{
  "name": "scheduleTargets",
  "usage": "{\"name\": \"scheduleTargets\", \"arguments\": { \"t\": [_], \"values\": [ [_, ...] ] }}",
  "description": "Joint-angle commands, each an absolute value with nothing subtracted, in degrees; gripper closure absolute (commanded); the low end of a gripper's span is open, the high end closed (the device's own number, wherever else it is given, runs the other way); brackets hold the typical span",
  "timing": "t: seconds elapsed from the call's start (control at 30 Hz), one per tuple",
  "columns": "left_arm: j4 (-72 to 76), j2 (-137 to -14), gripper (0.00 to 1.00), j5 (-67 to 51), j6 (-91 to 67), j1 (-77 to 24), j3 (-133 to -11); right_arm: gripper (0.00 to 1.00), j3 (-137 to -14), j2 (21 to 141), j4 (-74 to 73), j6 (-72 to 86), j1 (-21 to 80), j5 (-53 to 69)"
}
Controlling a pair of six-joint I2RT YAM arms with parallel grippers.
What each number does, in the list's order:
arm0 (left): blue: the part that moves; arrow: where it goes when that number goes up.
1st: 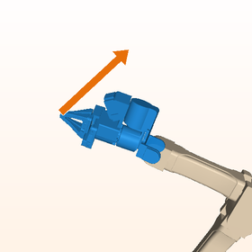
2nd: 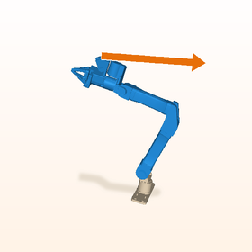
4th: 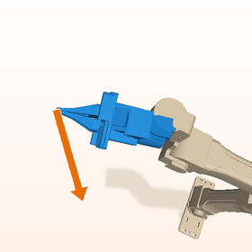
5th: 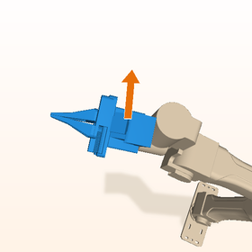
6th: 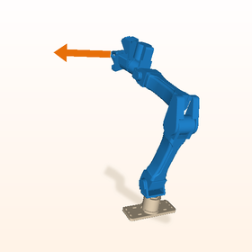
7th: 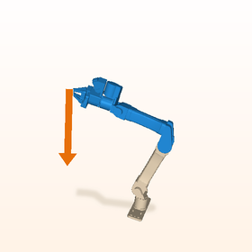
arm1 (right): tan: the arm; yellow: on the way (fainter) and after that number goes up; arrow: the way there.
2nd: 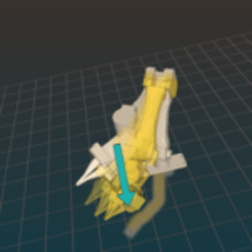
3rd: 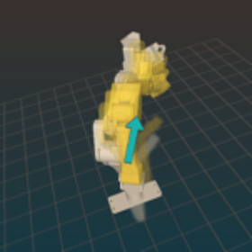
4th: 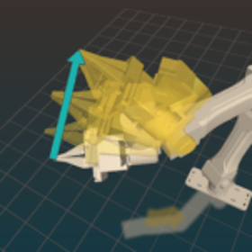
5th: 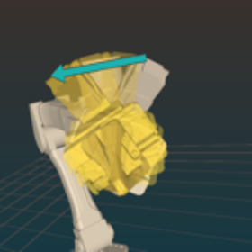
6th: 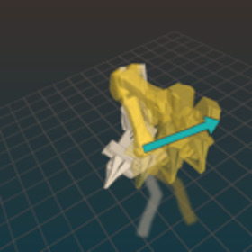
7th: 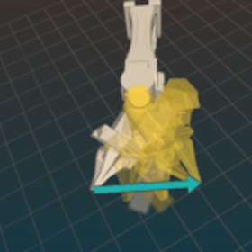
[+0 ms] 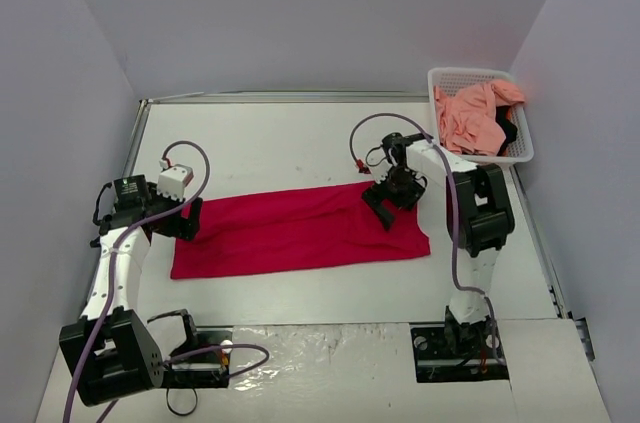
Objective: Fold and stack the t-shirts
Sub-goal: Rotate the tshirt 90 degrees
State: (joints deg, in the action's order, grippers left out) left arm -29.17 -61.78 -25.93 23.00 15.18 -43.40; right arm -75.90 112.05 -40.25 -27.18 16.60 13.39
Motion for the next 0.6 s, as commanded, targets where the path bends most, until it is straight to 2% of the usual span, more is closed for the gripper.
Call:
{"name": "scheduleTargets", "arguments": {
  "t": [0.0,0.1,0.2,0.3,0.4,0.47,0.57],
  "values": [
    [-27.51,-61.70,0.15,-24.61,21.62,15.73,-44.21,0.00,-84.68,121.78,-39.89,-29.35,16.61,13.01],
    [-25.58,-60.91,0.14,-21.63,20.57,16.08,-43.77,0.00,-93.57,129.27,-43.41,-29.27,16.52,13.88],
    [-23.48,-59.68,0.10,-19.00,19.78,16.08,-42.98,0.00,-108.42,138.32,-47.53,-28.31,16.52,14.41],
    [-22.15,-58.97,0.05,-17.41,19.34,16.08,-42.37,0.00,-131.13,147.63,-50.96,-25.94,17.05,14.42],
    [-21.97,-59.32,0.05,-17.14,19.25,16.08,-42.45,0.00,-146.18,156.85,-51.24,-25.40,19.32,11.88],
    [-21.97,-59.50,0.04,-17.14,19.25,16.08,-42.54,0.00,-148.88,158.19,-47.67,-25.66,20.91,9.86],
    [-22.15,-60.38,0.04,-17.49,19.42,16.08,-42.98,0.00,-145.22,157.24,-39.50,-27.15,24.68,2.49]
  ]
}}
